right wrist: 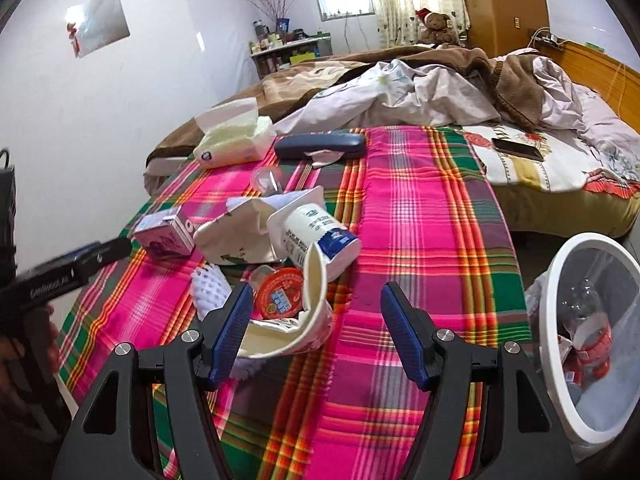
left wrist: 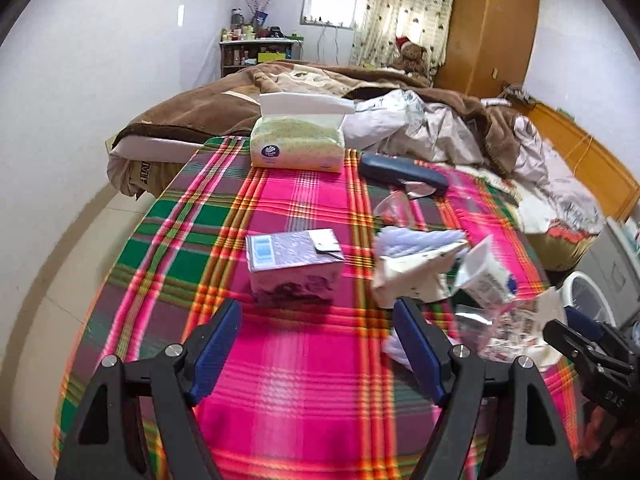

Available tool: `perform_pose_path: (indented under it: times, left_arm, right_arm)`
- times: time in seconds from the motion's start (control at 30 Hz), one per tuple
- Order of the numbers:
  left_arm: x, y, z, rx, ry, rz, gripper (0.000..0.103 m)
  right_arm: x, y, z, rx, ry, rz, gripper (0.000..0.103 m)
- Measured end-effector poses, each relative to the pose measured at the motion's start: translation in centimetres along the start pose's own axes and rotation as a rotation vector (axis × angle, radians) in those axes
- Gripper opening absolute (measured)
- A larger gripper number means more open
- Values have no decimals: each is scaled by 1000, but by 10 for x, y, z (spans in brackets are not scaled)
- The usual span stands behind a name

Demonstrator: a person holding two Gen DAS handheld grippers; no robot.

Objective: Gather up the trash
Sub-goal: 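Grasp the paper cup with the right tool while the left tool grasps the purple carton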

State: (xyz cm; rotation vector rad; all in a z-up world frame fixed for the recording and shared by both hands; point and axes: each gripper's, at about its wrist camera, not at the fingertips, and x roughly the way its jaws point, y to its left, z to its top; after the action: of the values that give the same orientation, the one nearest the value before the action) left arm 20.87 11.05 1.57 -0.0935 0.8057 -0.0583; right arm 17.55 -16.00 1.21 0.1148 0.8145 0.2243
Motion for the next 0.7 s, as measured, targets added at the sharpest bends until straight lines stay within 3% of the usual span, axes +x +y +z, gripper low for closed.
perform_pose_path:
  times: [0.13,0.2,0.47,0.7]
  left_arm:
    - [15,10,11,28,10,16,80]
    - [23,14,15,46,32,14,80]
    - [40,17,27,175,54,40,80]
    - [55,16,33,254,87,-6,80]
  right_arm:
    - [6,3,-1,-4,20,-14,66]
    - [10,4,0,0,29,-22,51]
    - [16,3,-3,28,44,-59,13]
    - [17,3,-4,42,50,-63,11]
